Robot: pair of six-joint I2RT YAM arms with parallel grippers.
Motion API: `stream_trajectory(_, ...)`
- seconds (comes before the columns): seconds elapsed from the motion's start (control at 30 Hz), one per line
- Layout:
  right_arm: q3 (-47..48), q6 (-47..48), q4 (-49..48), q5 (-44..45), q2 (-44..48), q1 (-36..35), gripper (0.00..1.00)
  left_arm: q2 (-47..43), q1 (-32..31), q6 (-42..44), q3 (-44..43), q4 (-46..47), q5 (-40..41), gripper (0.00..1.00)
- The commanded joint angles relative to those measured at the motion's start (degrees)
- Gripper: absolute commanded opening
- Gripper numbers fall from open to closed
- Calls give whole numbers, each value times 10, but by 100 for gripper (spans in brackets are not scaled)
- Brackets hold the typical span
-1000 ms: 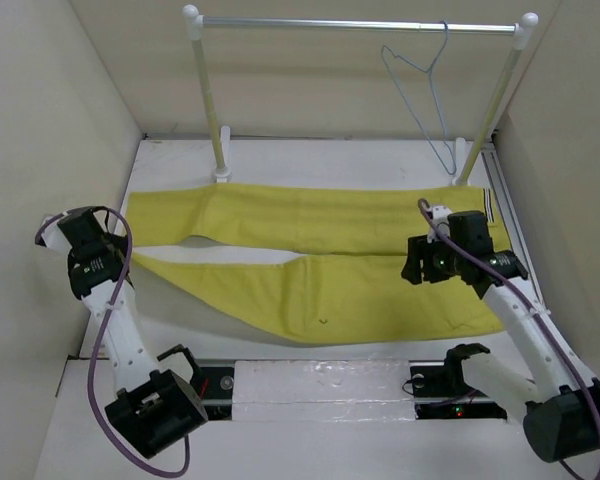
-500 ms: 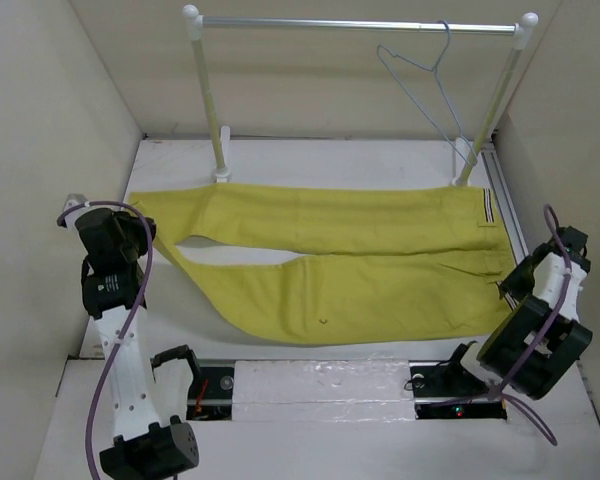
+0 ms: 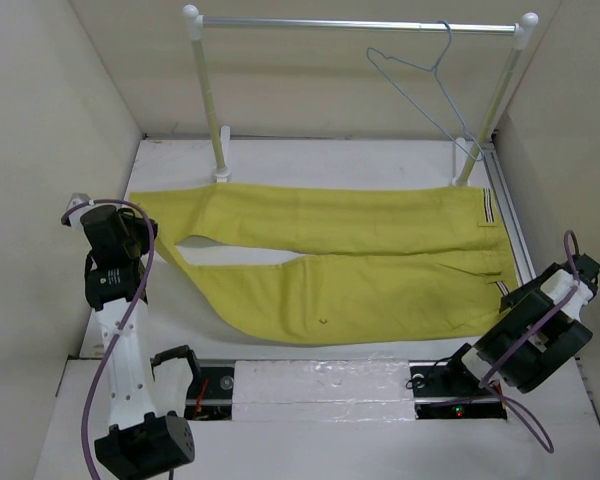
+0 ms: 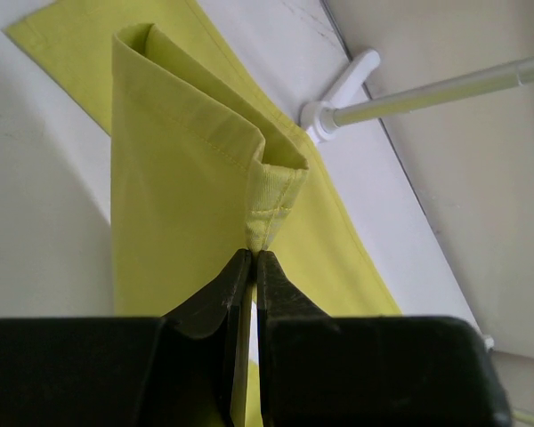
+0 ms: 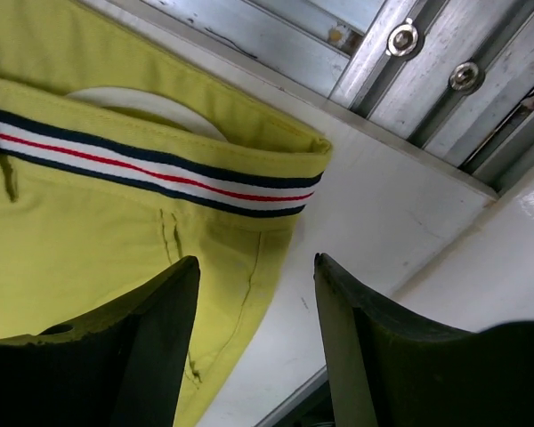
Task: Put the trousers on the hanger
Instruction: Flatten out the trousers at the center of the board, then fold the trousers at the center of the board.
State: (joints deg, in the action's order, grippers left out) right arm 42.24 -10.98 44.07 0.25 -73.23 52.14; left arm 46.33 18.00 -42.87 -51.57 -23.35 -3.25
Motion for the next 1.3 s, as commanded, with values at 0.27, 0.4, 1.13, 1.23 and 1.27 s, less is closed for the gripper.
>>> stream_trajectory(0.27, -53, -112, -65, 30, 6, -33, 51, 31, -2, 13, -10, 28, 67, 0)
stream_trajectory(0.4, -49, -120, -86, 40, -30, -46, 42, 40, -2, 17, -10, 30, 97, 0)
stream_trajectory(1.13, 270, -19, 72, 101, 35, -216, 0, 99, 28, 8, 2, 55, 174, 0)
stream_trajectory(1.23, 355, 1, 76, 97, -32, -242, 0, 129, 28, 11, -22, 50, 197, 0)
stream_trajectory(1.27, 379, 3, 80, 96, -50, -254, 0, 144, 28, 15, -27, 50, 204, 0)
